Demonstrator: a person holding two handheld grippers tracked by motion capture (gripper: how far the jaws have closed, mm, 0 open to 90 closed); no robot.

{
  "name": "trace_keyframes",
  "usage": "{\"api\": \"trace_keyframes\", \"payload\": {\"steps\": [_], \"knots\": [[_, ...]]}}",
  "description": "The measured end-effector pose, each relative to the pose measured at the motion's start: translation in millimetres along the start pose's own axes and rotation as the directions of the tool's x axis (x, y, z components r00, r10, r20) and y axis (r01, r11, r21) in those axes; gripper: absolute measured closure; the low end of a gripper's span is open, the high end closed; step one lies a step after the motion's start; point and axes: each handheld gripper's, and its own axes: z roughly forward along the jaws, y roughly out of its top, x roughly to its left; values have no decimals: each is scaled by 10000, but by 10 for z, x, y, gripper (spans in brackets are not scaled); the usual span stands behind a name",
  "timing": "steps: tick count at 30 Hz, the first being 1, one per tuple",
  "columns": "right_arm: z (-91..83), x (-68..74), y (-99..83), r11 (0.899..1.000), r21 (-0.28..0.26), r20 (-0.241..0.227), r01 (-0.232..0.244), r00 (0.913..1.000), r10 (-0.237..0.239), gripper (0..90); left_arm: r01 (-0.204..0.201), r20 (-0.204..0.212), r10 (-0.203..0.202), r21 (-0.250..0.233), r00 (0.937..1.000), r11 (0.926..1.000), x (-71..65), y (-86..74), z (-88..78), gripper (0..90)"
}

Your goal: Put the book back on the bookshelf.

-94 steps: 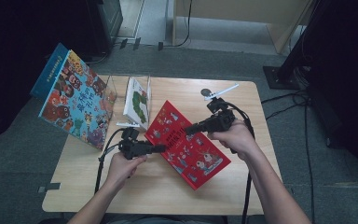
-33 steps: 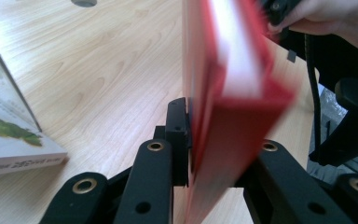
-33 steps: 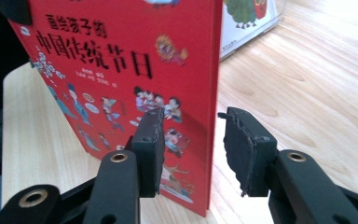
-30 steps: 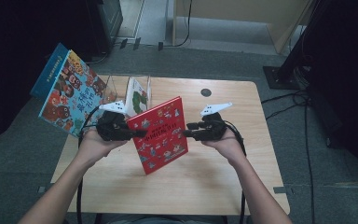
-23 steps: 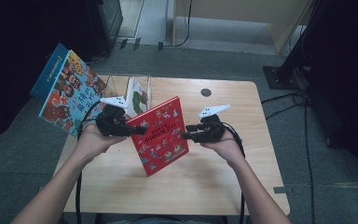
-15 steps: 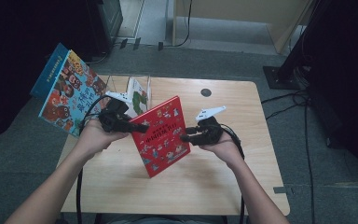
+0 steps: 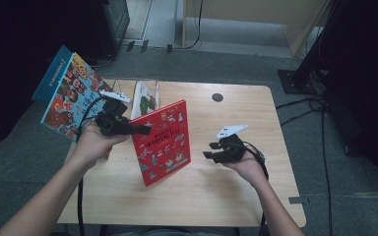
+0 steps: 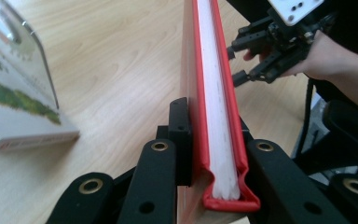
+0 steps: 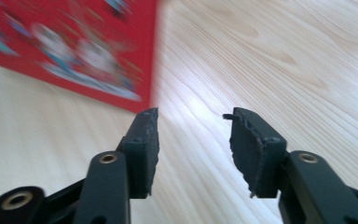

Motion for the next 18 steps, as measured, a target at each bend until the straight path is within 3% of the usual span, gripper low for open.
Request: {"api": "trace_keyframes", "payload": {"steps": [8, 12, 18], "knots": [[132, -101, -172, 9994, 274, 297, -233, 9993, 225, 486, 412, -408, -424, -291, 9983, 9987, 68, -92, -289, 803], [205, -128, -205, 9966, 722, 342, -403, 9987, 379, 473, 676, -657, -707, -483, 9953, 9965, 119, -175, -441, 803], [275, -177, -284, 9971, 488, 799, -587, 9953, 547, 486, 1144, -911, -1205, -699, 9885, 9910, 198, -302, -641, 802]]}}
